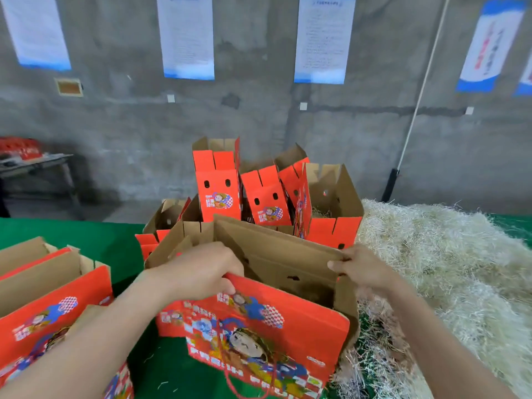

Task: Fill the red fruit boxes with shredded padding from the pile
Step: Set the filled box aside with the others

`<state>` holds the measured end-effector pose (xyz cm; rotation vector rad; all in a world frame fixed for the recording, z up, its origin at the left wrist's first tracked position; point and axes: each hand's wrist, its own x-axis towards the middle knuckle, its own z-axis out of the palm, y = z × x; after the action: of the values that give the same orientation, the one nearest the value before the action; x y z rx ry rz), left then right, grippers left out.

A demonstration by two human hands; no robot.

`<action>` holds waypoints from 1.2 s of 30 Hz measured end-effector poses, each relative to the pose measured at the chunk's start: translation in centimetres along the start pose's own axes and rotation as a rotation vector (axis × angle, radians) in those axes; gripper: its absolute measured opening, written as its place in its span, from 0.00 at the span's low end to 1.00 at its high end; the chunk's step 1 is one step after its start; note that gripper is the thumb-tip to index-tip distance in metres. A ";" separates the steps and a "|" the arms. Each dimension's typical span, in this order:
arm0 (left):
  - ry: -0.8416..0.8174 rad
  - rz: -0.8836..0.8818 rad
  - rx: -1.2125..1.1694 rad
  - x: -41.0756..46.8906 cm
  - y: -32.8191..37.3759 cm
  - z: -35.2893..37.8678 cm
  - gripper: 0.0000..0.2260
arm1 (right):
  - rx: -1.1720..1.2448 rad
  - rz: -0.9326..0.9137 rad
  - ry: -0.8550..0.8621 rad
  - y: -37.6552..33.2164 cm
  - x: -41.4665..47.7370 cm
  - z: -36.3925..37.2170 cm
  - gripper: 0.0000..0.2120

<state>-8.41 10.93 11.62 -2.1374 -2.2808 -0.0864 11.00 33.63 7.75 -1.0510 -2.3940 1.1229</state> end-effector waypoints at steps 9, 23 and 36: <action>0.803 -0.094 0.113 4.1 -3.2 -10.5 0.13 | 0.657 0.029 0.231 -4.7 -1.3 -3.1 0.06; 0.337 -0.469 -1.381 12.2 -4.4 3.3 0.35 | 0.160 -0.308 0.543 -7.0 6.2 6.4 0.28; 0.260 -0.431 -1.276 17.2 -3.8 4.6 0.24 | -0.440 -0.386 0.462 -5.7 10.4 6.7 0.34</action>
<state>-13.21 28.08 7.77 -1.5338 -2.7237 -2.1303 -2.51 35.04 7.32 -0.7971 -2.3502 0.1954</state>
